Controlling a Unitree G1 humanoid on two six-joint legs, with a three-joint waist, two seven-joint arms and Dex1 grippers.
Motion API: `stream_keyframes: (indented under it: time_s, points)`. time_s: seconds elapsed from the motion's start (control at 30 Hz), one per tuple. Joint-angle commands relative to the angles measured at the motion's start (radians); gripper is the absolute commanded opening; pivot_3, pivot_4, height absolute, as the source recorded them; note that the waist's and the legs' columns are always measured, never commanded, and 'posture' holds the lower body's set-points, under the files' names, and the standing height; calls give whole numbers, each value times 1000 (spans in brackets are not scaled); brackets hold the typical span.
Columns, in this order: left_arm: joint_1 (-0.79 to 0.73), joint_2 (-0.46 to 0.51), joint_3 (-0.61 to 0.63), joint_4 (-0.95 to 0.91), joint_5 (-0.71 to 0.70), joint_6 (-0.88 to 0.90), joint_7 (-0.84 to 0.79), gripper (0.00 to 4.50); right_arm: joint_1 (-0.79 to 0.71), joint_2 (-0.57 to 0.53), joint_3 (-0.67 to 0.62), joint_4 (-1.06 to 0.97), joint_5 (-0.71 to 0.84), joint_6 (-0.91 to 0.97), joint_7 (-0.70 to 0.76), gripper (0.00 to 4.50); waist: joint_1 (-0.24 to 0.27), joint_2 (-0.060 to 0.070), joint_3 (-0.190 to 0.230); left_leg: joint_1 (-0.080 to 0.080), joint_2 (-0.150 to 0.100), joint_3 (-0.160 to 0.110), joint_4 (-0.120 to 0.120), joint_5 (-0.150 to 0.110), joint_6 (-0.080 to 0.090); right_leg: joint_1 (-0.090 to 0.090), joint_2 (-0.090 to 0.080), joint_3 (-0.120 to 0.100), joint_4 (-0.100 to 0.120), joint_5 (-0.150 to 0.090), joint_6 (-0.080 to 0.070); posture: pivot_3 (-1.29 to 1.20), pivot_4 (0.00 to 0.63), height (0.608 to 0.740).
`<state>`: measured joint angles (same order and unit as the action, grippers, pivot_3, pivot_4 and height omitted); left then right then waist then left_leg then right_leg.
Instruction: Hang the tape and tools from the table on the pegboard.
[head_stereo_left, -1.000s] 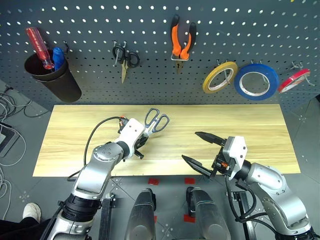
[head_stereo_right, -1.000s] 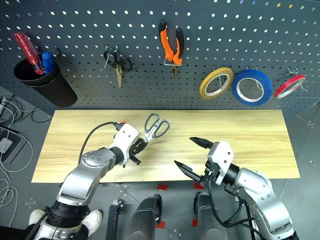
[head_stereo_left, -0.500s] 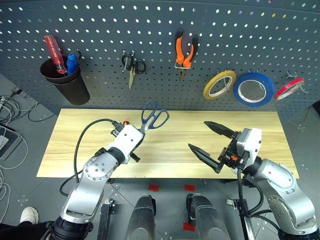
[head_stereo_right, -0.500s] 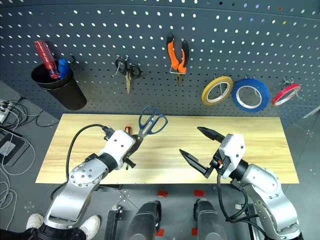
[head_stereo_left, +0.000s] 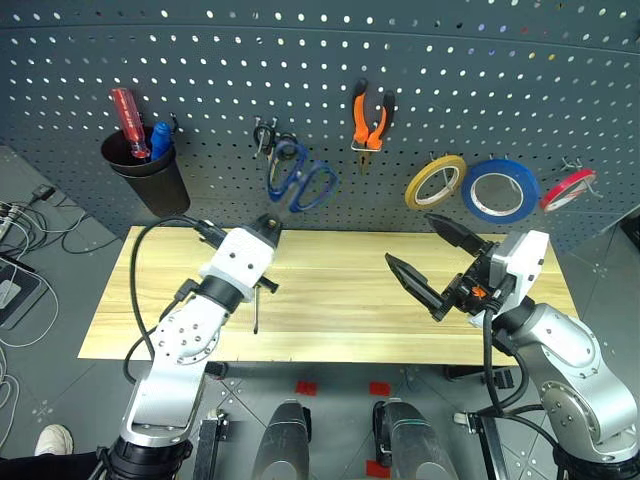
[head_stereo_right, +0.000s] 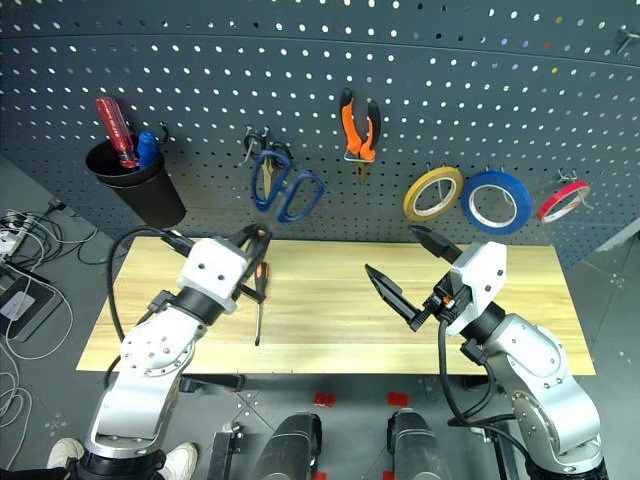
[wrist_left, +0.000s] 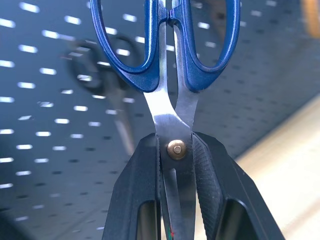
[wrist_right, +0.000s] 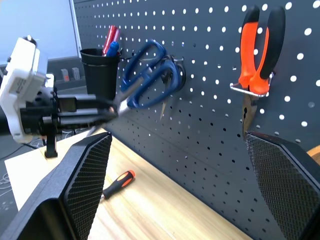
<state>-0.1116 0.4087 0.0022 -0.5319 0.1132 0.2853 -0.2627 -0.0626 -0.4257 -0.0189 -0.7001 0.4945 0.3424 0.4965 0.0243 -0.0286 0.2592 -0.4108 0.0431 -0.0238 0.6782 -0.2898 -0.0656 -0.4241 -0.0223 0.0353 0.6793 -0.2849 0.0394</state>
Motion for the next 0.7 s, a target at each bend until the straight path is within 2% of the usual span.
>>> stream_keyframes:
  time_s: [0.03,0.7]
  points:
    - [-37,-22,28,-24,-7,21,24,597,-15,12,-14,-36,15,-9,-18,4500,2,0,-4,0,0,0,0,0,0,0,0,0,0,0,0,74,181,740]
    - [-53,-39,9,50,-25,103,-12,597,-23,11,-15,-43,9,7,-48,4500,1,0,-25,2,0,1,1,-1,2,2,0,-1,1,0,0,57,193,740]
